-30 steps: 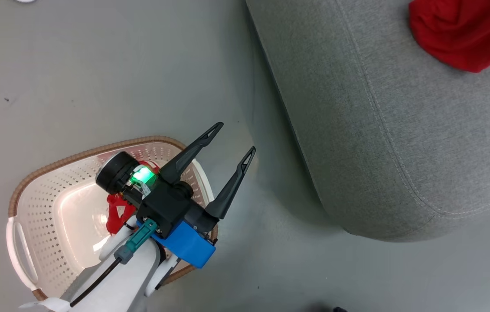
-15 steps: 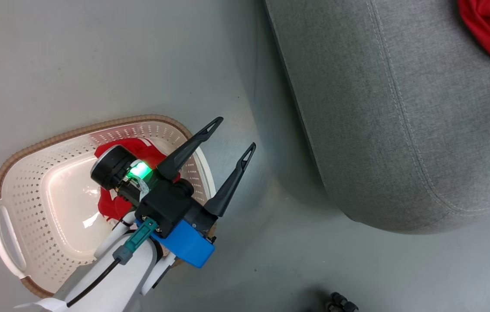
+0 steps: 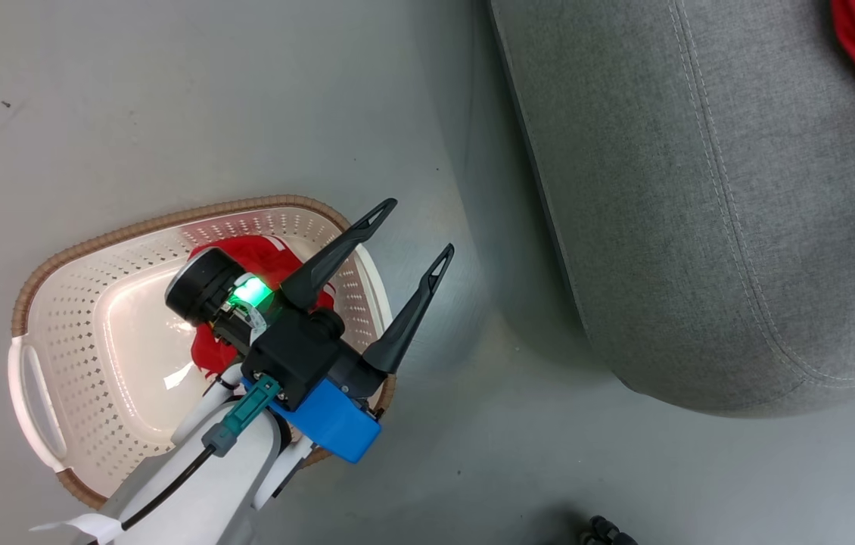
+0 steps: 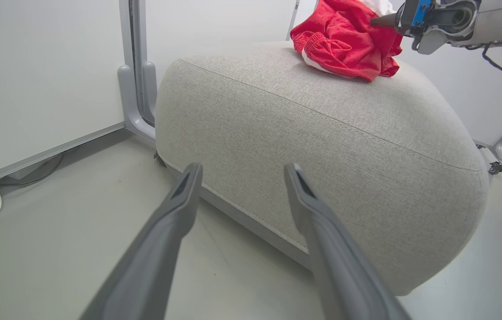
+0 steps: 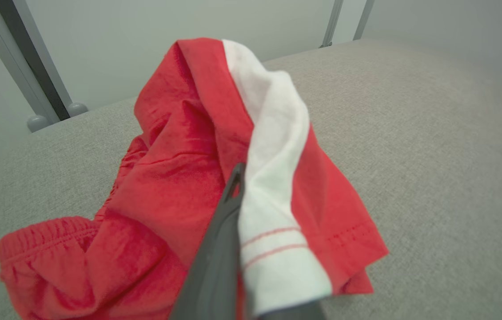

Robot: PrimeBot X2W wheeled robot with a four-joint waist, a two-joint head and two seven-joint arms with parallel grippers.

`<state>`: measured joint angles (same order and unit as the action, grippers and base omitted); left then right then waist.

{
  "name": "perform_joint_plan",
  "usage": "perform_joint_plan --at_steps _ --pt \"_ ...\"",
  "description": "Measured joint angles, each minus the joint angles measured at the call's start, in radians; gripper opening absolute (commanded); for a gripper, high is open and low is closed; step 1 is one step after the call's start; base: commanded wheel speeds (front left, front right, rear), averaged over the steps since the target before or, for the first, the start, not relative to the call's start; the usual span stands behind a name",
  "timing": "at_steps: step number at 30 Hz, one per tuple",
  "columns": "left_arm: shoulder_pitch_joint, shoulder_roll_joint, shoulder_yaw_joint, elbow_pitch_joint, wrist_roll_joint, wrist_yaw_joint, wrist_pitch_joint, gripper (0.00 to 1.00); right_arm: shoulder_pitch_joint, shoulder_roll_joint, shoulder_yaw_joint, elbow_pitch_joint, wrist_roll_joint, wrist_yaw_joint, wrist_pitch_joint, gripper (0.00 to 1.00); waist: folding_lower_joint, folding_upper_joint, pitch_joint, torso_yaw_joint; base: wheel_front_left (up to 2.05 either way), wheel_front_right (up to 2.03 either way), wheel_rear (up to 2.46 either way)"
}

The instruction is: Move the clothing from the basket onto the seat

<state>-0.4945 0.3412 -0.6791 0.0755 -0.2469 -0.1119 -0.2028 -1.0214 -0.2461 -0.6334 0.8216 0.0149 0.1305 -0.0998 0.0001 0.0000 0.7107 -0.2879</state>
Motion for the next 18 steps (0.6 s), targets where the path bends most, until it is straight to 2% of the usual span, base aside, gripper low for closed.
perform_joint_plan --at_steps 18 --pt "-0.018 -0.054 -0.017 0.08 -0.028 0.001 -0.046 1.0 0.047 -0.019 -0.005 0.006 -0.021 0.0 -0.034 1.0 -0.0001 0.0001 -0.084 0.03 0.0 0.0 0.0"
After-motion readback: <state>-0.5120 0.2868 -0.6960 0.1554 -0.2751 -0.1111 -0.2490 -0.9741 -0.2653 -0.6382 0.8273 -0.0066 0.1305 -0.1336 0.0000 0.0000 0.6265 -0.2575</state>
